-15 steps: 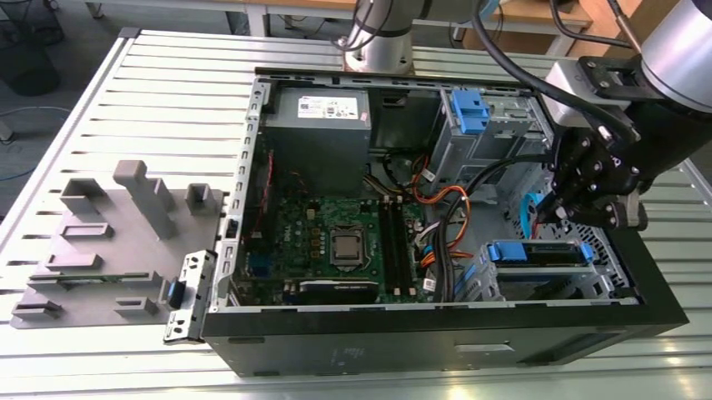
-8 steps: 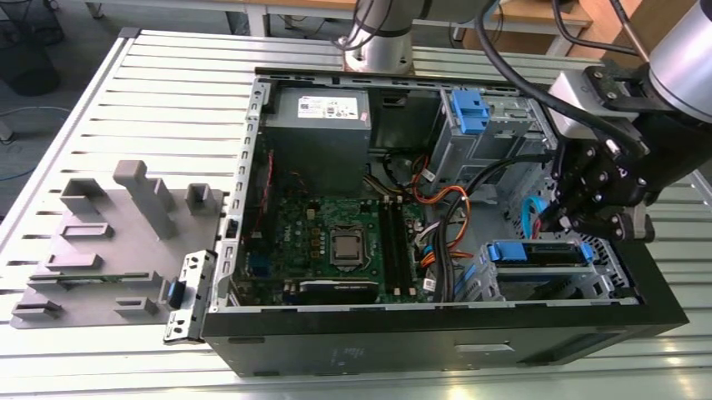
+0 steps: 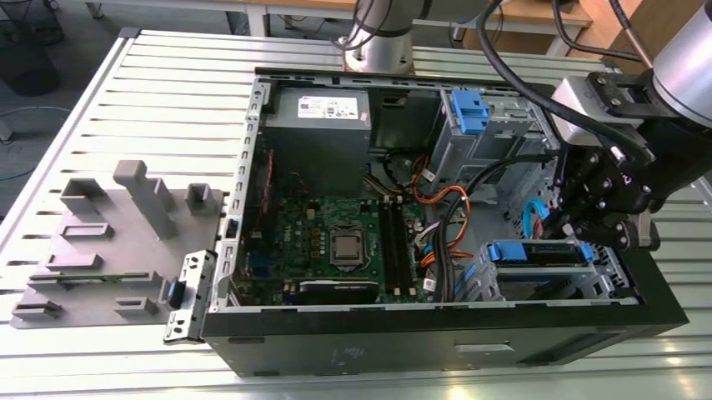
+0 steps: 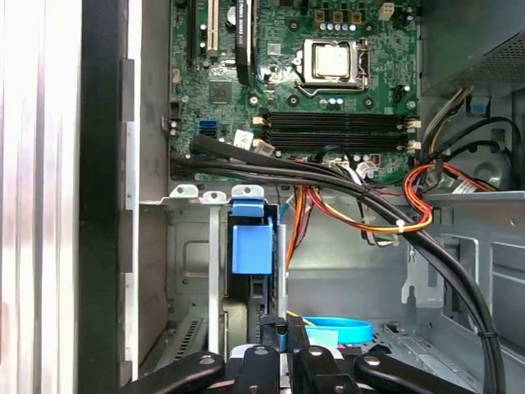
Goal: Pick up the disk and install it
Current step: 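Insert the first disk wire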
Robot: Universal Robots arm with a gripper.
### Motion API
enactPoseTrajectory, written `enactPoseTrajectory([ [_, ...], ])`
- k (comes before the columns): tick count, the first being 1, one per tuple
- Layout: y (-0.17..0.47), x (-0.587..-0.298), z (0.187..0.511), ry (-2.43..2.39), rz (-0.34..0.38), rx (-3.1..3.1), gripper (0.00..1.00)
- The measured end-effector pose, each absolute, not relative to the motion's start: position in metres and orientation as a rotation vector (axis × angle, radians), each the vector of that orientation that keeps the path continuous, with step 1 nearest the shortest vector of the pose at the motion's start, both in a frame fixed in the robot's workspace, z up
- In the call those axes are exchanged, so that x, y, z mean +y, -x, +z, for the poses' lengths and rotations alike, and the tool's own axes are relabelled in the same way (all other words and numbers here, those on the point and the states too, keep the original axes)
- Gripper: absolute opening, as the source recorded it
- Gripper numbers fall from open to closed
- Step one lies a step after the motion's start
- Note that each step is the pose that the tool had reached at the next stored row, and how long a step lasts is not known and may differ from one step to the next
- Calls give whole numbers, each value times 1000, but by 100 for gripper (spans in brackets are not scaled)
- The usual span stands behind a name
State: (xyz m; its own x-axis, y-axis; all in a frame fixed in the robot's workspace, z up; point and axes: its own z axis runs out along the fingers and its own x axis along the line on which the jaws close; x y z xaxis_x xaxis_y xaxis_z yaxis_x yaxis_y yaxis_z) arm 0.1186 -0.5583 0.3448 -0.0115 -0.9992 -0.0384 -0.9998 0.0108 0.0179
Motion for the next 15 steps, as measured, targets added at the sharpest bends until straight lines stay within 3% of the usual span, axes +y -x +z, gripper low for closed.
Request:
enactPoseTrajectory([
  [15, -119, -561, 339, 2203, 53, 2227, 16],
])
